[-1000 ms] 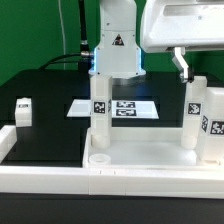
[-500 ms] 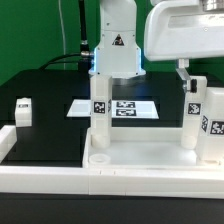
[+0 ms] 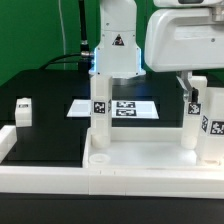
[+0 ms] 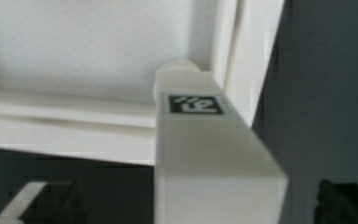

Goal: Assemble desk

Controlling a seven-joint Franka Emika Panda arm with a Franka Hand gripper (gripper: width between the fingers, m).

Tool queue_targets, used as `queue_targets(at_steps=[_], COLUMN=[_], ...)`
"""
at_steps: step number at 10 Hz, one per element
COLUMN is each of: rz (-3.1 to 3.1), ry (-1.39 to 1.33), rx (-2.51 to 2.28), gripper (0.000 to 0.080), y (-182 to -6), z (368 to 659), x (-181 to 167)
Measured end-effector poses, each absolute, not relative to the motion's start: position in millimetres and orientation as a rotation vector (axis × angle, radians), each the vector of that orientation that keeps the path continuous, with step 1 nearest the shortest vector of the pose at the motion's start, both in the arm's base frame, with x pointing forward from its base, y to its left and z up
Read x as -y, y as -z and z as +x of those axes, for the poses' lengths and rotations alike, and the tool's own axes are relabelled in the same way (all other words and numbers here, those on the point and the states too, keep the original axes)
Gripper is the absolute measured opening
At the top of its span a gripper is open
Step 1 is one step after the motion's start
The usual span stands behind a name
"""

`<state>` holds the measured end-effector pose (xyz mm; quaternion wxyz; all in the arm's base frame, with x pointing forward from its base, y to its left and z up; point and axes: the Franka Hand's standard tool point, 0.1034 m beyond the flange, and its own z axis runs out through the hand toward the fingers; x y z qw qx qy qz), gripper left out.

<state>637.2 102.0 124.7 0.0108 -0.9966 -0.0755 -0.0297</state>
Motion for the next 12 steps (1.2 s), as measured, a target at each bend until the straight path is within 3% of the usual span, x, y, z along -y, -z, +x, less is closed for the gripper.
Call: queue_targets(at_steps=[2, 4, 5, 6, 12], rz=[-3.111, -3.112, -3.112, -3.112, -3.11], ry=[0.092, 0.091, 0.091, 0.091, 0.086], rx=[0.232, 0.231, 0.23, 0.23, -0.147], gripper=[0.0649, 0.0391, 0.0391, 0.0288, 0.0288], y=[-123.3, -122.8, -122.8, -122.8, -122.6], z=[636.9, 636.7, 636.8, 636.8, 636.6], x=[-101.5, -101.1, -101.0, -100.9, -100.8])
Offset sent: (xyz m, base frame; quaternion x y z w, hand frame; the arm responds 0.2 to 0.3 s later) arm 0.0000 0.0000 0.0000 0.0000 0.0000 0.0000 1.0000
